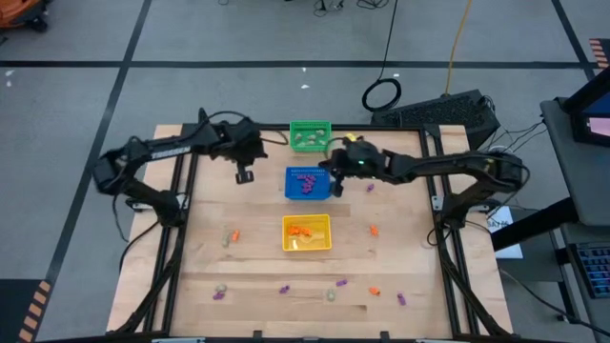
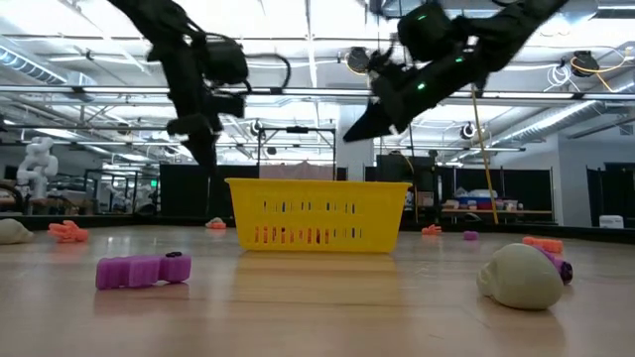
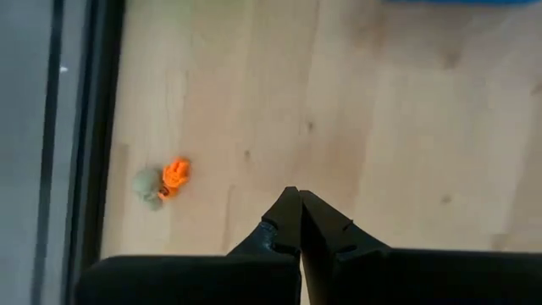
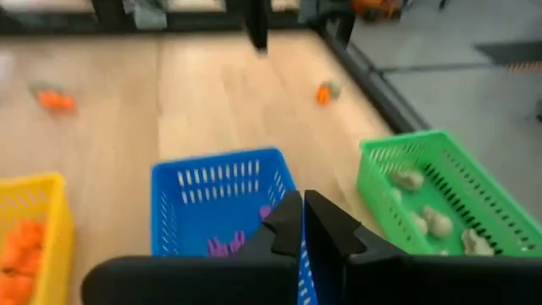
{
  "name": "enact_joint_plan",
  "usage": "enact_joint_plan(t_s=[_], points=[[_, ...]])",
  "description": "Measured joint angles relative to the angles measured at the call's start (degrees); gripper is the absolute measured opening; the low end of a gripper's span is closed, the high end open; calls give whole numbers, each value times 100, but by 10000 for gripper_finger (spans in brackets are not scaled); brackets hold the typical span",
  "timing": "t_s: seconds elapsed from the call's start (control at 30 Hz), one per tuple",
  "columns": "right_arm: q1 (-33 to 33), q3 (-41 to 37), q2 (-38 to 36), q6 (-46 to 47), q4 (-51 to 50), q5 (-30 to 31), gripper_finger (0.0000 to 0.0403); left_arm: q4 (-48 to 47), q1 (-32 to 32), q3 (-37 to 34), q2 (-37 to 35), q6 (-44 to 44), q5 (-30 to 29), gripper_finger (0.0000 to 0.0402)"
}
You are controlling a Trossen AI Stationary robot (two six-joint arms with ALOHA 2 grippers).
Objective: Sort Halloween decoration
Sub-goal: Put the orange skeleton toy into the yellow bin
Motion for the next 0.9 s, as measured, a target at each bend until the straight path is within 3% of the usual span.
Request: enact_joint_plan(t_s=[0.23,0.47,0.9], points=[[322,-929,-1038,106,764,48,1,-111,399,611,1213,1030,-8,0],[755,-1205,-1479,76,769,492,0,-67,710,1100,2114,1357,-895,4],[1094,-1205,-1477,-66,752,494,0,450,992,1361,2855,1960,-1491,135]])
